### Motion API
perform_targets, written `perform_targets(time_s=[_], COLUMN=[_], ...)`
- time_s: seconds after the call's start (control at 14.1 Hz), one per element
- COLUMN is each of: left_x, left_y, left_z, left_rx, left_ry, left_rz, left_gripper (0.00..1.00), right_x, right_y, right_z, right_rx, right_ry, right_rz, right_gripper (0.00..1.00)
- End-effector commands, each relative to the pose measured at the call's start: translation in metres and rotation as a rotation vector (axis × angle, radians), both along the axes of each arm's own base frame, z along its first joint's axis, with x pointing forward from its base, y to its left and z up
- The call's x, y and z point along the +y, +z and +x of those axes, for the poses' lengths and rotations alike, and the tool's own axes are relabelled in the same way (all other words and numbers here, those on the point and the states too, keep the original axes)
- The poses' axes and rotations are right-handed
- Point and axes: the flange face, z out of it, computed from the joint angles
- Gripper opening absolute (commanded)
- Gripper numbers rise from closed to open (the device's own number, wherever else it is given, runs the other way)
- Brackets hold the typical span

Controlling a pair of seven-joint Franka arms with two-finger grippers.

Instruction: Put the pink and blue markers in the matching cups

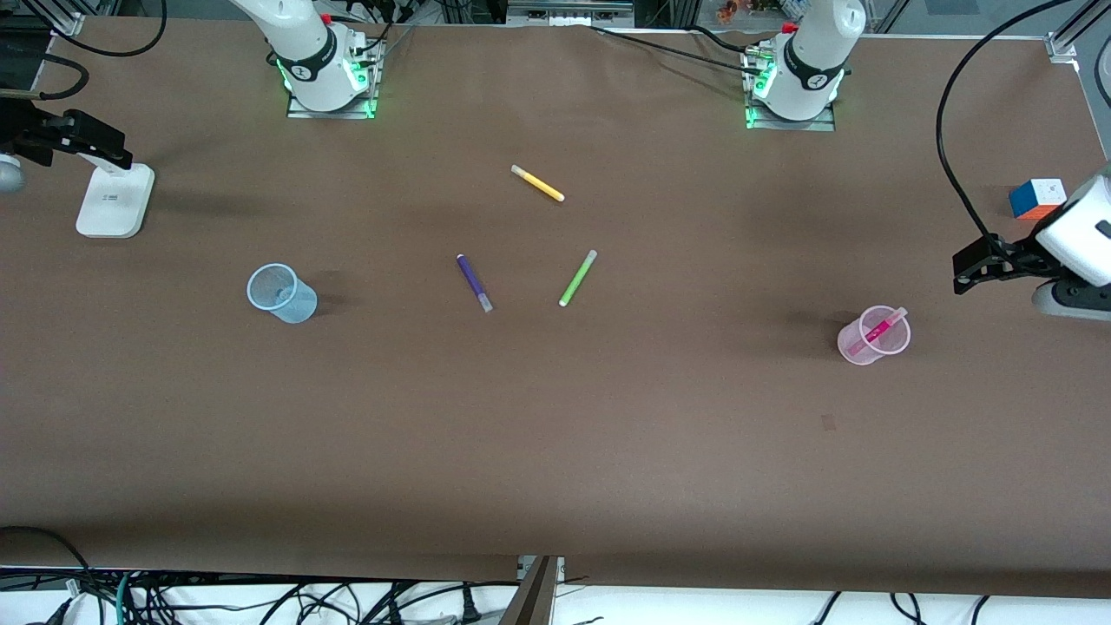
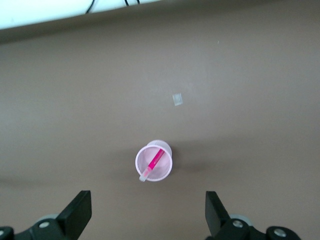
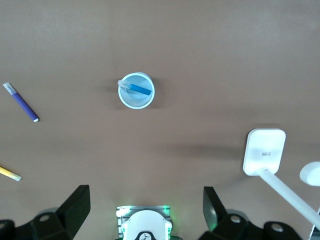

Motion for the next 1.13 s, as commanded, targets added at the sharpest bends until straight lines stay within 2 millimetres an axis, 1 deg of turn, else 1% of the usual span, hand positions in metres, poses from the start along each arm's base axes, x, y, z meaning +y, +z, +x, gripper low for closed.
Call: perform_targets(time_s=[0.0, 0.14, 0.21, 0.35, 0.42, 0.71, 0.85, 1.06], left_x=[0.0, 0.001, 0.005, -0.001, -0.001, -0.004, 0.0, 0.001], left_y=[0.001, 0.003, -0.004, -0.005, -0.002, -0.004, -0.01, -0.009], left_z=[-0.043, -0.048, -0.054, -0.058, -0.061, -0.065, -0.065, -0.067], left_rx=[-0.02, -0.011, 0.007, 0.013, 0.013, 0.045, 0.062, 0.068], left_ry=[0.042, 0.059, 0.066, 0.055, 0.055, 0.051, 0.058, 0.058], left_rz=[-0.037, -0.039, -0.039, -0.037, -0.038, -0.036, -0.036, -0.034], left_gripper=[1.0, 1.0, 1.0, 1.0, 1.0, 1.0, 1.0, 1.0], right_x=[0.005, 0.001, 0.001, 0.001, 0.0, 0.0, 0.0, 0.0], right_y=[0.0, 0.002, 0.009, 0.008, 0.009, 0.006, 0.006, 0.006], right_z=[-0.001, 0.002, 0.005, 0.009, 0.009, 0.011, 0.011, 0.011], right_rx=[0.013, 0.007, -0.005, -0.003, -0.005, 0.0, 0.0, 0.0], right_ry=[-0.046, -0.04, -0.039, -0.039, -0.037, -0.038, -0.038, -0.037], right_rz=[0.026, 0.027, 0.027, 0.025, 0.024, 0.022, 0.022, 0.024], right_gripper=[1.0, 1.0, 1.0, 1.0, 1.0, 1.0, 1.0, 1.0])
